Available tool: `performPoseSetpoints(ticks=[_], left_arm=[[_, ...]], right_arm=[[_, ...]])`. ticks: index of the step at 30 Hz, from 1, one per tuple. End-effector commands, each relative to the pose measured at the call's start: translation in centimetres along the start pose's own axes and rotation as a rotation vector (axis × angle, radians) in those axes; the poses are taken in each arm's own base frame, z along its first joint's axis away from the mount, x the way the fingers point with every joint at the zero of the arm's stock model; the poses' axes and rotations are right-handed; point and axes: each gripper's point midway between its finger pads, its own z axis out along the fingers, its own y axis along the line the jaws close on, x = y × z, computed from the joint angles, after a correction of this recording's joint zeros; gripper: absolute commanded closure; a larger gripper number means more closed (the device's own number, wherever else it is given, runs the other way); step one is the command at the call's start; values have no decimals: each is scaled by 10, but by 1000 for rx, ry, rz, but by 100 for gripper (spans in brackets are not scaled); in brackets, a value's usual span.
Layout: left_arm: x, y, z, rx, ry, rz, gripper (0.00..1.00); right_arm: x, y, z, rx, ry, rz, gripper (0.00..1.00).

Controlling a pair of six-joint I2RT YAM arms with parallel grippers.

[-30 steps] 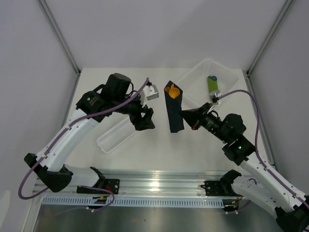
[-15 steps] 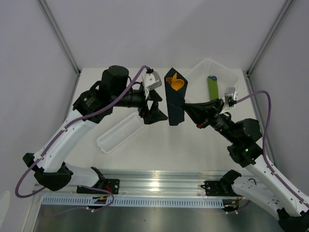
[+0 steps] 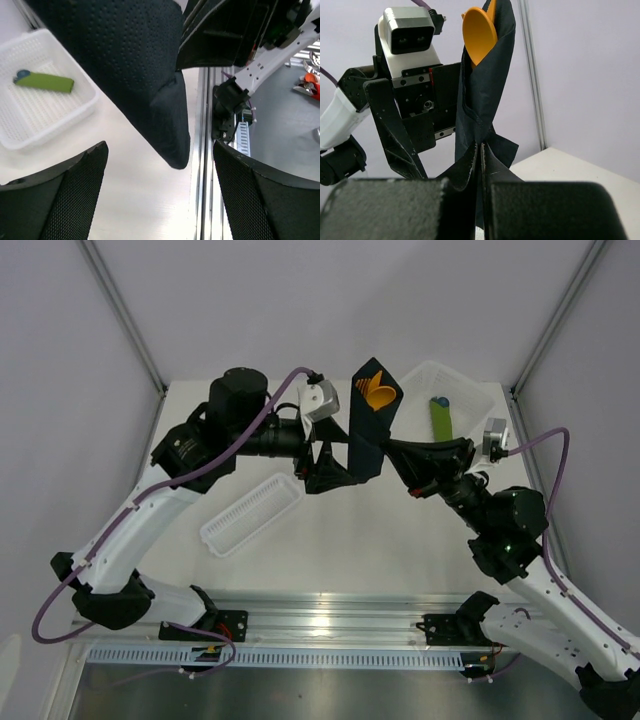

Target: Place the utensils on the paper napkin and roll it up

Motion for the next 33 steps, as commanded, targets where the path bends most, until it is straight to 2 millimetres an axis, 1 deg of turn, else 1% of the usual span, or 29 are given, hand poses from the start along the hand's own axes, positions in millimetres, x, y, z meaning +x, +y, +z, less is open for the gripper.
performPoseSetpoints(ticks=[1,2,3,4,7,9,13,17,19,20,22,24,29,33], left_arm=[[-45,-11,-11,19,-122,57,12],[-48,-12,-12,23,-132,60,12],[-46,-11,-9,27,-129,53,12],[-52,-12,-10,28,-146,58,12],[-54,-15,-7,53,-152,58,13],[-51,-14,-1,58,-144,55,14],[-48,-13,5,54,-138,68,15],[-49,-10,7,45,-142,70,16],[-55,-13,6,51,-157,75,18],[-53,-12,8,55,-151,68,19],[-60,-15,5,63,-165,79,21],[-60,-17,8,69,-163,81,23],[-63,-23,13,92,-164,83,24],[-65,-24,13,96,-167,81,31]], right_arm=[[-46,13,7,-30,-172,-16,100],[-46,13,8,-31,-175,-14,100],[-47,13,11,-33,-178,-14,100],[-49,15,11,-37,-185,-12,100],[-53,17,15,-45,-198,-7,100],[-55,19,16,-50,-205,-9,100],[-62,24,19,-66,-223,-8,100],[-68,29,21,-78,-239,-8,100],[-71,30,21,-82,-246,-8,100],[-70,30,22,-83,-244,-7,100],[-70,30,22,-83,-248,-3,100],[-69,30,22,-84,-248,0,100],[-68,31,23,-87,-248,9,100],[-70,33,22,-91,-253,8,100]])
